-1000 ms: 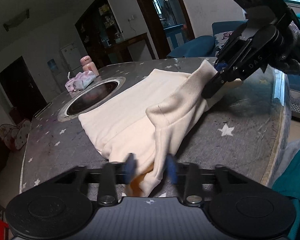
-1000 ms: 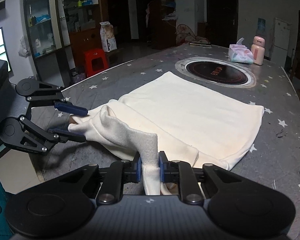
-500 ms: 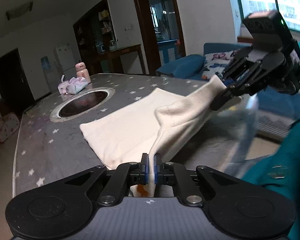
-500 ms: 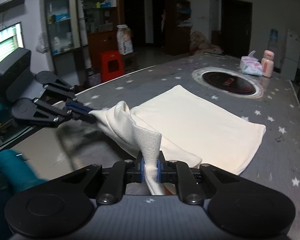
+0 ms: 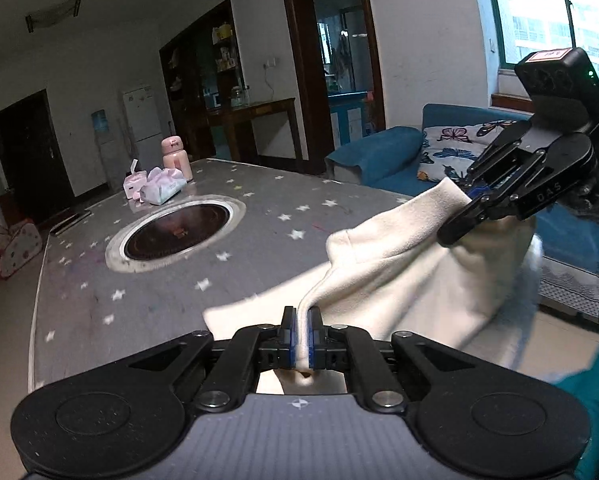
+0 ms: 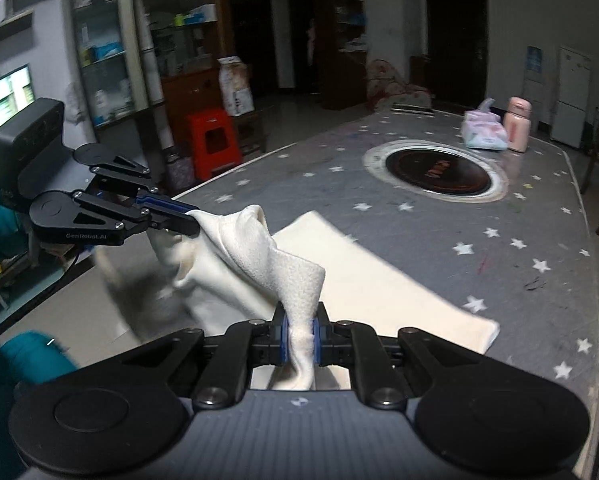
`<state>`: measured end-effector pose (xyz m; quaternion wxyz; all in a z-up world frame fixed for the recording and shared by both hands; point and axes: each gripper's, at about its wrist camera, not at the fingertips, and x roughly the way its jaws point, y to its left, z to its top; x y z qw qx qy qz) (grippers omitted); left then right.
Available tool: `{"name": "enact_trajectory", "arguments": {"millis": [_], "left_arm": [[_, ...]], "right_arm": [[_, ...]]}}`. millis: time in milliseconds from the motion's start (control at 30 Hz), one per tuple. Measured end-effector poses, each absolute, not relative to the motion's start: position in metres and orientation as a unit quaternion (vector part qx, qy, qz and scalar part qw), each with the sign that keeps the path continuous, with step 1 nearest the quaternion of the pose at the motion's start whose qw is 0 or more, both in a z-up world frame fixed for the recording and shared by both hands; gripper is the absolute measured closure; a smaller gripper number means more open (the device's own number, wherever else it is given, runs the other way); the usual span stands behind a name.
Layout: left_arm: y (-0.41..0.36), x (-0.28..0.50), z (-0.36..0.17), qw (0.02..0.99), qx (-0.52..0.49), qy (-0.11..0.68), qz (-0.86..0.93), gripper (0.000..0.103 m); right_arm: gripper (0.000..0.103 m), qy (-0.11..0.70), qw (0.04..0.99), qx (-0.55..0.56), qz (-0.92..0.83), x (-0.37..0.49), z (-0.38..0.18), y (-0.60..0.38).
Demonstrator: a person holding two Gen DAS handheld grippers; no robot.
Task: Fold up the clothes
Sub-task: 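Lay the sleeve over the folded body with the right tool and open it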
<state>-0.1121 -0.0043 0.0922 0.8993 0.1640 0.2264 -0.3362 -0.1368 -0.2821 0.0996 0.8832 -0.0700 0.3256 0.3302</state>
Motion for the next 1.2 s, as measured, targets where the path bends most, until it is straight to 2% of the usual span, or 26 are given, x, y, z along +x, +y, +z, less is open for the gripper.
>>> {"name": "enact_trajectory", "arguments": {"millis": [233,467,600,700,933,1000,1200], "left_arm": [[-0.031,-0.031,0.073,0.897,0.169,0.253,-0.321,0.097],[-0.049,0.022,0.032,0.906,0.155,0.284,-0.273,0.097],[-0.051,0.033,0.02,0.91,0.145,0.294,-0.253,0.096],[-0.05,0.039,0.018,0.911,0.135,0.302,-0.246,0.096],[-0.046,0.021,0.04,0.921,0.109,0.275,-0.253,0.094],[-0.049,0.013,0.048,0.919,0.098,0.272,-0.269,0.094],[-0.073,0.005,0.042,0.896,0.097,0.295,-0.316,0.094]], "right_arm": [[0.093,0.342,0.888,-0.076,0.298,-0.065,0.082,-0.29],[0.091,0.373,0.892,-0.042,0.25,-0.007,0.037,-0.293],[0.075,0.366,0.903,-0.023,0.224,-0.006,0.031,-0.305],[0.072,0.36,0.91,-0.009,0.204,-0.006,0.027,-0.314],[0.074,0.359,0.915,0.002,0.184,-0.02,0.022,-0.324],[0.084,0.361,0.915,0.003,0.182,-0.026,0.021,-0.326],[0.085,0.367,0.914,0.004,0.175,-0.044,0.018,-0.331]]}}
